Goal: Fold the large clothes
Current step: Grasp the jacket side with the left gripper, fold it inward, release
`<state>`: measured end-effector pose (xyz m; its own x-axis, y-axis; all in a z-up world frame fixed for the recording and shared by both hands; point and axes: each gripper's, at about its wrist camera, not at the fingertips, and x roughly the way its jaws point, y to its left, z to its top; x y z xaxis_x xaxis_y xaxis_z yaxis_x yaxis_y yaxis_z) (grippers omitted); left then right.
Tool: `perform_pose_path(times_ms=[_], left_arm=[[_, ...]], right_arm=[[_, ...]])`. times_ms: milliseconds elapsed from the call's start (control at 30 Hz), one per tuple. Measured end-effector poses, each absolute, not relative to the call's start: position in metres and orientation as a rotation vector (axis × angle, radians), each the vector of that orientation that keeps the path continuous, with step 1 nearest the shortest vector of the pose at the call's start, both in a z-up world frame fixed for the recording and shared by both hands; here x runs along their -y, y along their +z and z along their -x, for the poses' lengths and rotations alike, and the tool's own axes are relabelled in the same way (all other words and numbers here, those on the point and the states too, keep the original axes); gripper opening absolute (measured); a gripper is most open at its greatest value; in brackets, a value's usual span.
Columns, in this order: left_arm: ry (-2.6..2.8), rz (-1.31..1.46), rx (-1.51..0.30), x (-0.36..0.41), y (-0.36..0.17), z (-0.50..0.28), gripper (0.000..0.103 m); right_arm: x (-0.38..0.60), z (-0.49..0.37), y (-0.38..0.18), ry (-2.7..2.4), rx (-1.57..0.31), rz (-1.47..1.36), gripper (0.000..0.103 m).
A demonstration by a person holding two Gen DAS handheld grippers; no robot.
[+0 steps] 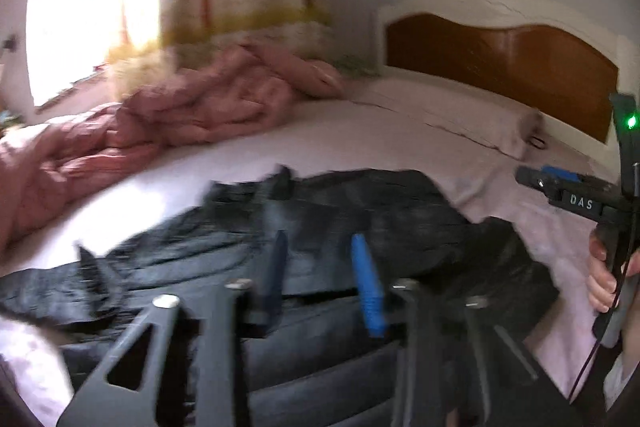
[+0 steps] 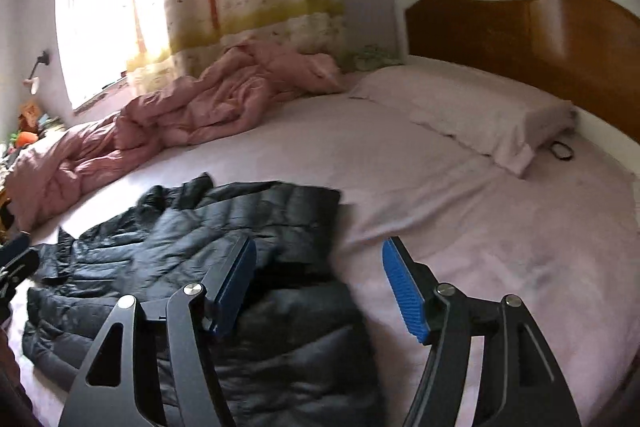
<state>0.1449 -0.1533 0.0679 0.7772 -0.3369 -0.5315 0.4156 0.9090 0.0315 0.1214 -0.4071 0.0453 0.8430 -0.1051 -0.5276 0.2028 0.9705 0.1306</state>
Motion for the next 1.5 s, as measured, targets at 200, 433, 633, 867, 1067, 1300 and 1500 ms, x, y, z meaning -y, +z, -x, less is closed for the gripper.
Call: perform_pose_path(times_ms=[200, 433, 633, 867, 1067, 1300, 1500], left_arm=[[-0.498, -0.147, -0.634, 0.216, 0.047, -0.154, 0.027], [-0.602, -0.169, -0.688, 0.260, 0.022, -0.151, 0.052], [-0.485, -0.235, -0.835, 0.283, -0.017, -0.196, 0.025], [-0.333, -0.093, -0.696, 0.213, 0.029, -0.207, 0.011], [-0.089, -0.216, -0.613, 0.138, 0.045, -0.215, 0.011], [0.095, -0.248, -0.659, 0.046, 0.029, -0.233, 0.011], [0.227, -0.215, -0.709, -0.004, 0.012, -0.251, 0.010]], right_arm=[[0.431, -0.117, 0.044, -0.102, -0.559, -0.324, 0.070], [0.425, -0.116, 0.046, -0.135, -0.552, -0.275, 0.070], [0.429, -0.110, 0.044, -0.157, -0.533, -0.333, 0.070], [0.424, -0.115, 0.038, -0.202, -0.554, -0.272, 0.070], [0.408, -0.120, 0.029, -0.215, -0.579, -0.225, 0.070], [0.389, -0.122, 0.026, -0.234, -0.578, -0.153, 0.070], [0.383, -0.124, 0.018, -0.294, -0.578, -0.101, 0.074]])
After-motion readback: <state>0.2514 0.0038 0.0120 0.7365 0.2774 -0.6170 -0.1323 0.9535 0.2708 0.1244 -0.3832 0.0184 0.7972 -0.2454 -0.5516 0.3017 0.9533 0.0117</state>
